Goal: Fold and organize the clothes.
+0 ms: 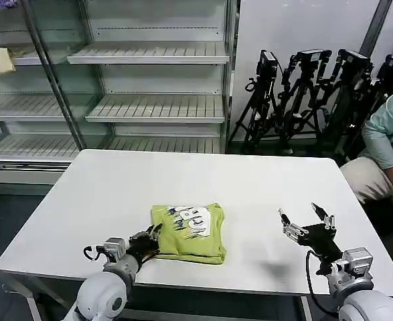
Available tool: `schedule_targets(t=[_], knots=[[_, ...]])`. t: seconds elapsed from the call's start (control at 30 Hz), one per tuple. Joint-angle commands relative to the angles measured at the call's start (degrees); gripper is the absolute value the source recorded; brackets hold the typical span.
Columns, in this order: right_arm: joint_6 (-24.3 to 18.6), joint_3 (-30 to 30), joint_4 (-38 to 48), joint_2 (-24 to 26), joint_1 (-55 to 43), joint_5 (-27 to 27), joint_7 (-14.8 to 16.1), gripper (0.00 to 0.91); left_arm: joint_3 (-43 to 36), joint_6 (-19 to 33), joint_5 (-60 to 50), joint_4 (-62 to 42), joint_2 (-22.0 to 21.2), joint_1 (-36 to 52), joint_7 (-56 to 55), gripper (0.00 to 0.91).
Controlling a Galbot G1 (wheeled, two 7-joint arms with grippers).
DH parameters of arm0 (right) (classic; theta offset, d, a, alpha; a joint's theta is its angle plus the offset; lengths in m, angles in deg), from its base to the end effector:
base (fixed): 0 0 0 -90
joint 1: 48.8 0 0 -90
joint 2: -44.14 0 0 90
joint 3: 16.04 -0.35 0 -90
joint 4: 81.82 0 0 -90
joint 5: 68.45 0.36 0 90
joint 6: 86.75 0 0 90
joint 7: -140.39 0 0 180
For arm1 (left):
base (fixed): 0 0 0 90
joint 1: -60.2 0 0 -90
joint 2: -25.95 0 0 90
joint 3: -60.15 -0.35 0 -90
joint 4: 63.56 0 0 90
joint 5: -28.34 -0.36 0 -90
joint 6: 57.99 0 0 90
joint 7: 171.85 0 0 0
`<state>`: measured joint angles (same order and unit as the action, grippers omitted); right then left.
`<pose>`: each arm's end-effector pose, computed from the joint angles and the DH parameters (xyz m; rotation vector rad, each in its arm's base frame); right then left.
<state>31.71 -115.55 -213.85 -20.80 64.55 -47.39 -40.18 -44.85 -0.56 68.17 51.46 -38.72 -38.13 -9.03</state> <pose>0.2104 -0.0862 -0.1780 0.1822 -2.9647 0.1959 0.2807 0.0083 -0.2582 -0.2928 -2.6320 0.1770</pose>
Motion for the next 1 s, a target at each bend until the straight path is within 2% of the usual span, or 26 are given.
schedule_targets(t=[0.03, 0.17, 0.23, 0.27, 0.33, 0.4, 0.5, 0.57, 0.7, 0.8, 0.9, 0.97, 1.0], knots=[[0.18, 0.65, 0.44, -0.11, -1.22, -0.36, -0.03, 0.907, 6.75, 0.40, 1.48, 1.79, 3.21, -1.17, 4.02, 0.010], [0.52, 1.36, 0.88, 0.15, -2.60, -0.79, -0.24, 0.907, 18.23, -0.47, 3.75, 2.99, 9.94, -3.53, 6.90, 0.010], [0.56, 1.74, 0.96, 0.06, -3.22, -0.85, -0.24, 0.907, 28.00, -0.47, 3.63, 2.17, 15.33, -5.81, 9.28, 0.010], [0.53, 2.00, 1.01, 0.04, -3.45, -0.89, -0.23, 0.907, 29.02, -0.49, 3.71, 1.94, 17.11, -7.01, 9.85, 0.010], [0.43, 2.56, 1.28, 0.17, -4.46, -1.03, -0.19, 0.907, 40.23, -0.51, 3.69, 0.39, 21.33, -9.94, 11.60, 0.010], [0.44, 3.45, 1.71, 0.22, -5.69, -1.05, -0.18, 0.907, 45.17, -0.55, 3.20, 0.72, 23.53, -11.32, 13.08, 0.010], [0.52, 4.13, 1.79, 0.18, -6.71, -1.14, -0.18, 0.907, 47.98, -0.54, -0.28, 5.14, 24.24, -11.39, 14.67, 0.010], [0.58, 4.24, 1.64, 0.12, -6.64, -1.16, -0.17, 0.907, 46.44, -0.57, -0.79, 8.79, 23.63, -11.01, 14.53, 0.010], [0.50, 3.93, 1.46, 0.06, -5.53, -1.38, 0.00, 0.907, 33.62, -0.56, -7.61, 18.25, 17.98, -11.24, 14.58, 0.010], [0.46, 3.58, 1.41, 0.27, -4.84, -1.43, 0.05, 0.907, 17.78, -0.50, -14.68, 21.06, 14.61, -11.01, 14.02, 0.010], [0.70, 4.08, 1.31, 0.21, -5.50, -1.78, 0.00, 0.907, 0.28, -0.51, -17.81, 20.17, 9.27, -9.66, 11.41, 0.010], [0.96, 4.37, 1.28, -0.02, -5.91, -2.01, -0.06, 0.907, -6.48, -0.46, -22.30, 19.51, 5.97, -8.71, 11.40, 0.010], [1.14, 4.73, 1.24, -0.21, -6.20, -2.51, -0.10, 0.907, -10.30, -0.44, -25.42, 18.36, 2.71, -7.97, 11.29, 0.010]])
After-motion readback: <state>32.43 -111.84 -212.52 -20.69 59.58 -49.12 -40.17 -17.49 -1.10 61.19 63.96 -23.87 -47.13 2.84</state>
